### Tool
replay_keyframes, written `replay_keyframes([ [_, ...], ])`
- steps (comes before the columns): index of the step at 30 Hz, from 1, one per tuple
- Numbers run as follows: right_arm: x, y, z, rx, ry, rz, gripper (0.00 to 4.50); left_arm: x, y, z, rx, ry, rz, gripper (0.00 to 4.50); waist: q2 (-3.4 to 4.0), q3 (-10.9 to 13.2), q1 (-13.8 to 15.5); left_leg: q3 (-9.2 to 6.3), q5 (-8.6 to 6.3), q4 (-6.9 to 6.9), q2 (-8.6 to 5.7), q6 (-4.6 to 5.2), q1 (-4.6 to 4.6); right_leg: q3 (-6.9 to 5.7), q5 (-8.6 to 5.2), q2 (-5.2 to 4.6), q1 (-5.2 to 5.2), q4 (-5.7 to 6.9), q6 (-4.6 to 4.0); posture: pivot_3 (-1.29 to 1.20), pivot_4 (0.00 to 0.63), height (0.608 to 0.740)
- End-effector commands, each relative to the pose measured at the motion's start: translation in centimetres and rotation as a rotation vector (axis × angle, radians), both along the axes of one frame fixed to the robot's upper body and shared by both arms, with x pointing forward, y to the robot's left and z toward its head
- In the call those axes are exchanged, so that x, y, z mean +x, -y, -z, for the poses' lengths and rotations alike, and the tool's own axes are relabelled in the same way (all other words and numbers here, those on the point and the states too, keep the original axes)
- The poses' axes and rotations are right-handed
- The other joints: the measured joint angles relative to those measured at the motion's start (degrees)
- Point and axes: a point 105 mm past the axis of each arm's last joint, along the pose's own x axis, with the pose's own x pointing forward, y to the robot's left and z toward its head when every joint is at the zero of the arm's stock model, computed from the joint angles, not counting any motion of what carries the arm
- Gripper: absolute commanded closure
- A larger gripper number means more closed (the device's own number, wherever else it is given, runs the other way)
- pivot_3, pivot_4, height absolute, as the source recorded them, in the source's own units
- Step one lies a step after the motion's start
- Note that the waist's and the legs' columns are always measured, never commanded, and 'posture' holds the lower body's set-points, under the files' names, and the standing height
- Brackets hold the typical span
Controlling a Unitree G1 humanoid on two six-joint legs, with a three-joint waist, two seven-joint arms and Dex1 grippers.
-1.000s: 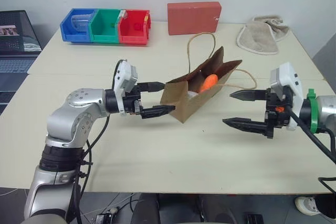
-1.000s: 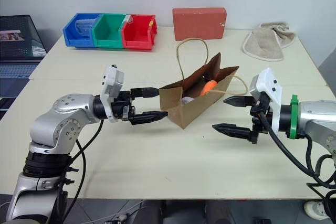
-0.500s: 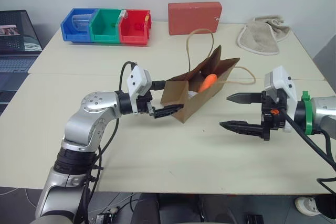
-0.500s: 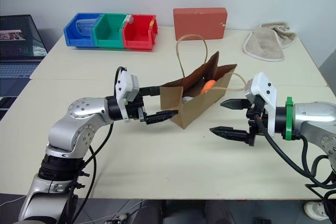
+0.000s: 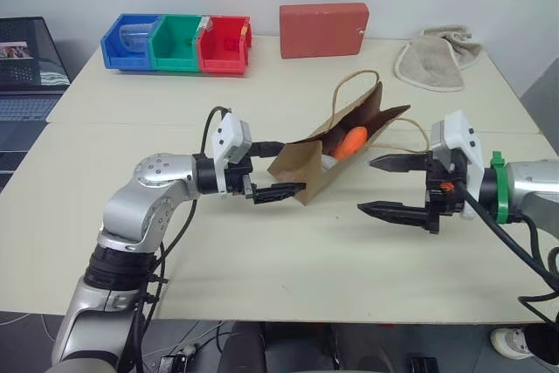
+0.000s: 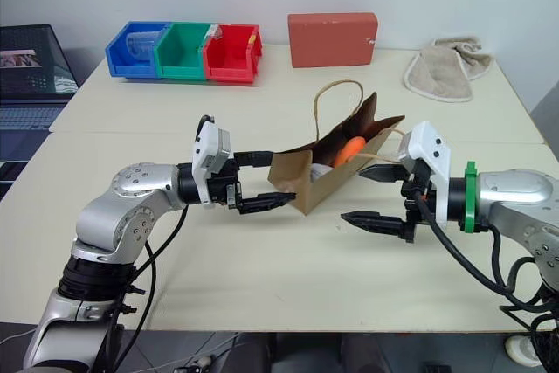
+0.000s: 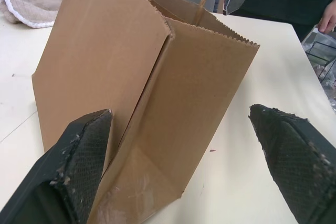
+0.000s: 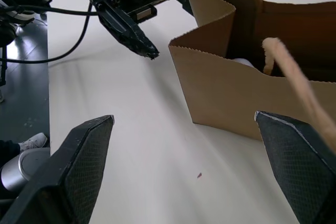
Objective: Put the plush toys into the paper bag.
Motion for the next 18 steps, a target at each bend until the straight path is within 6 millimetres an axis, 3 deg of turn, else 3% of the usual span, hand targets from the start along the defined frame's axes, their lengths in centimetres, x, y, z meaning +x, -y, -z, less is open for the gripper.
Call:
replay_keyframes([
  [1, 1.2, -0.8, -0.7, 0.003, 0.103, 0.034, 0.0, 0.1, -0.2, -1.2, -0.001, 0.061, 0.003, 0.02, 0.0, 0.0, -0.05, 0.0, 0.0, 0.0, 0.0, 0.0, 0.0, 0.0, 0.0, 0.0, 0.0, 0.0, 0.0, 0.0, 0.15, 0.74],
  [10, 5.3, -2.9, -0.6, -0.012, 0.239, 0.158, 0.0, 0.5, -0.3, -1.5, 0.005, 0.084, -0.001, 0.02, 0.0, 0.0, -0.28, -0.01, 0.01, -0.01, 0.0, 0.0, 0.0, -0.01, 0.01, 0.0, -0.03, 0.02, -0.02, 0.0, 0.15, 0.74],
  [18, 7.0, -5.3, -0.6, 0.024, 0.289, 0.198, 0.0, 0.2, 0.2, -1.5, 0.01, 0.093, 0.008, 0.02, 0.01, 0.0, -0.46, -0.05, 0.01, -0.02, 0.01, 0.0, 0.0, -0.04, 0.02, 0.0, -0.03, 0.06, -0.03, 0.0, 0.15, 0.74],
])
